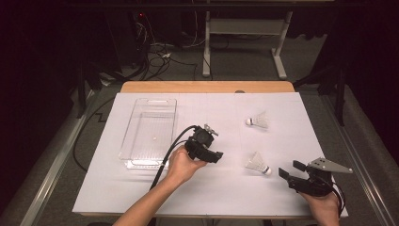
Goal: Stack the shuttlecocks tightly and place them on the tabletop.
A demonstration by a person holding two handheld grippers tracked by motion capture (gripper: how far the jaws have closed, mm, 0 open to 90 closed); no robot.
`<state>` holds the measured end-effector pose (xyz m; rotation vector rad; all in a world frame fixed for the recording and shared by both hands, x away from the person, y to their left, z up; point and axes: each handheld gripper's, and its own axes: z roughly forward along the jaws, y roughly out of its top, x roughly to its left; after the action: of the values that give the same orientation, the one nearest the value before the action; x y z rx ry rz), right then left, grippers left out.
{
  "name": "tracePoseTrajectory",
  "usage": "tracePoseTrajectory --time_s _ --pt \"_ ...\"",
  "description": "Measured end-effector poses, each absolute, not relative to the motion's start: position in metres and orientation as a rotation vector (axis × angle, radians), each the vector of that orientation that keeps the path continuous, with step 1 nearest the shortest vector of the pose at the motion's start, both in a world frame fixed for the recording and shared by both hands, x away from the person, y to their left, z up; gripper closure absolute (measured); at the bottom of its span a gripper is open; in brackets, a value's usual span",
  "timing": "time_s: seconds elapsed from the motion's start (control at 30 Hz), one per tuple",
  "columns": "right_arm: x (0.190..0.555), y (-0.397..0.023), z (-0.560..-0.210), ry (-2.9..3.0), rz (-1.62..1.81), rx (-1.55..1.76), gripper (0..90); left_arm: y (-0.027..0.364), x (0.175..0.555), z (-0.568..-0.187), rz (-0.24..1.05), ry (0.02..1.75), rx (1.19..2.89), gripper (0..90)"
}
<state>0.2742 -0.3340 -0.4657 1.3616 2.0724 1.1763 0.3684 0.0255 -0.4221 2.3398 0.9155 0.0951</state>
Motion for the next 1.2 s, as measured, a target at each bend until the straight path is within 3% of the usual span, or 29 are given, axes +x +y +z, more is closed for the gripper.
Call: tracePoseTrajectory --time_s 0.63,1.2 --pt "0.274 -0.334 -0.466 2.071 1.174 1.366 29.7 0.034 0.359 -0.426 0.082 0.897 2.347 40.3" --pt "0.274 -0.334 -0.466 2.072 1.169 1.368 29.7 0.041 0.354 -0.428 0.083 0.902 2.348 35.0"
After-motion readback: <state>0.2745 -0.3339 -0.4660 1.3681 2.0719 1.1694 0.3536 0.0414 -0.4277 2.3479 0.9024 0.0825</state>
